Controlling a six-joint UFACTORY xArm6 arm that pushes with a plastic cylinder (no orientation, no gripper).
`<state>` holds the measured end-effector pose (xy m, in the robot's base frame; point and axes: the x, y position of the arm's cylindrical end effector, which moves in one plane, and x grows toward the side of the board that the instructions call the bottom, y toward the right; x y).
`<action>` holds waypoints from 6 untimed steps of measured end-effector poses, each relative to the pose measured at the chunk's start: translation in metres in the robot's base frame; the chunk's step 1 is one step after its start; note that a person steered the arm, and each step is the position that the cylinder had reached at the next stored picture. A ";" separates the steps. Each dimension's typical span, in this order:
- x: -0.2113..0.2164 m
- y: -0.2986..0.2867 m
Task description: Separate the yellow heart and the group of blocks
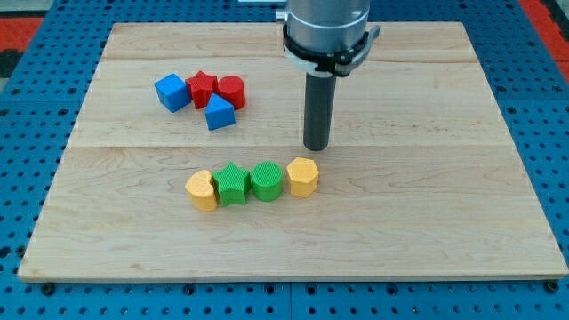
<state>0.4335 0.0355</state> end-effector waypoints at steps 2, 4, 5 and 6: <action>-0.012 0.017; -0.009 0.018; 0.021 -0.010; 0.039 -0.065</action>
<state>0.4724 -0.0294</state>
